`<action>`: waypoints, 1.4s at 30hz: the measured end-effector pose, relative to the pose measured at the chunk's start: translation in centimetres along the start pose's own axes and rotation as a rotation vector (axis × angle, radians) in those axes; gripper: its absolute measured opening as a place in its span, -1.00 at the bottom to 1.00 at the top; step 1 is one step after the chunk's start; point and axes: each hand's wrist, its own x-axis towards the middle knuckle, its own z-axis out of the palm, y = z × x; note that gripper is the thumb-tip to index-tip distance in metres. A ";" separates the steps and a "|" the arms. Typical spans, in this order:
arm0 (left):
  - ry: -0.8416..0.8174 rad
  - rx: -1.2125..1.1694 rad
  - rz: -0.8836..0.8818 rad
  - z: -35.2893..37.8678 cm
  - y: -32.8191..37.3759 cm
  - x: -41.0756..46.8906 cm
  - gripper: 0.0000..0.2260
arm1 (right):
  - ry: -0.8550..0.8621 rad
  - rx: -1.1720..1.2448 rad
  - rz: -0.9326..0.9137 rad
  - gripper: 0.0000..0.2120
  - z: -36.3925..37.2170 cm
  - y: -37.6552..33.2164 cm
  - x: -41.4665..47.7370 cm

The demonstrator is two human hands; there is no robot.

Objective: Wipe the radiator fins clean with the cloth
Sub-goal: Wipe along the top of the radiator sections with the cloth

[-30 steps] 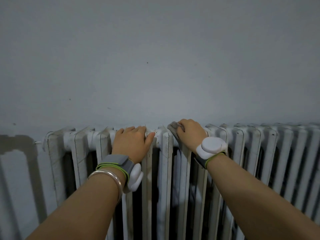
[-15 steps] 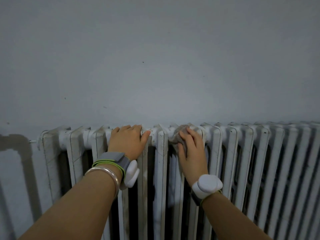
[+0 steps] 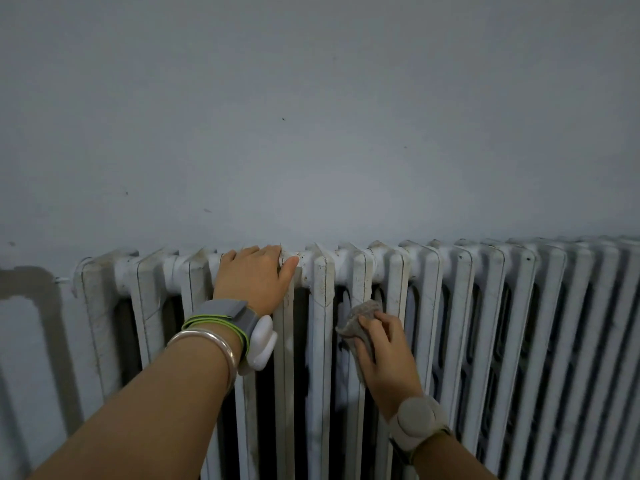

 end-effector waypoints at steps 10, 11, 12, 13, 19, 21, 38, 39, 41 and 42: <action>0.020 0.009 -0.002 0.4 -0.2 0.1 -0.61 | 0.196 -0.013 -0.080 -0.78 -4.6 -4.0 7.1; 0.026 0.006 0.000 0.4 -0.2 0.1 -0.62 | 0.201 -0.023 -0.067 -0.80 -4.7 -4.3 8.8; 0.028 0.004 0.001 0.4 -0.2 0.1 -0.62 | 0.200 -0.045 -0.046 -0.79 -4.7 -4.6 10.5; 0.025 0.004 0.000 0.4 -0.2 0.2 -0.62 | 0.194 -0.080 -0.023 -0.78 -4.5 -4.7 12.0; 0.028 0.006 0.007 0.5 -0.3 0.1 -0.60 | -0.087 -0.339 0.063 -0.75 -2.8 -4.9 17.6; 0.029 0.008 0.006 0.5 -0.3 0.1 -0.59 | -0.235 -0.410 0.138 -0.74 -1.9 -4.7 18.5; 0.035 0.008 -0.001 0.4 0.0 0.1 -0.58 | -0.259 -0.378 0.170 -0.75 -2.6 -4.9 15.9; 0.030 0.011 -0.002 0.4 0.0 0.0 -0.57 | -0.205 -0.380 0.158 -0.76 -2.4 -4.7 15.3; 0.021 0.008 -0.003 0.3 0.0 0.0 -0.57 | -0.069 -0.336 0.097 -0.78 -1.9 -4.2 14.0; 0.018 0.003 -0.004 0.3 0.0 0.0 -0.57 | 0.005 -0.290 0.050 -0.78 -1.6 -3.9 13.3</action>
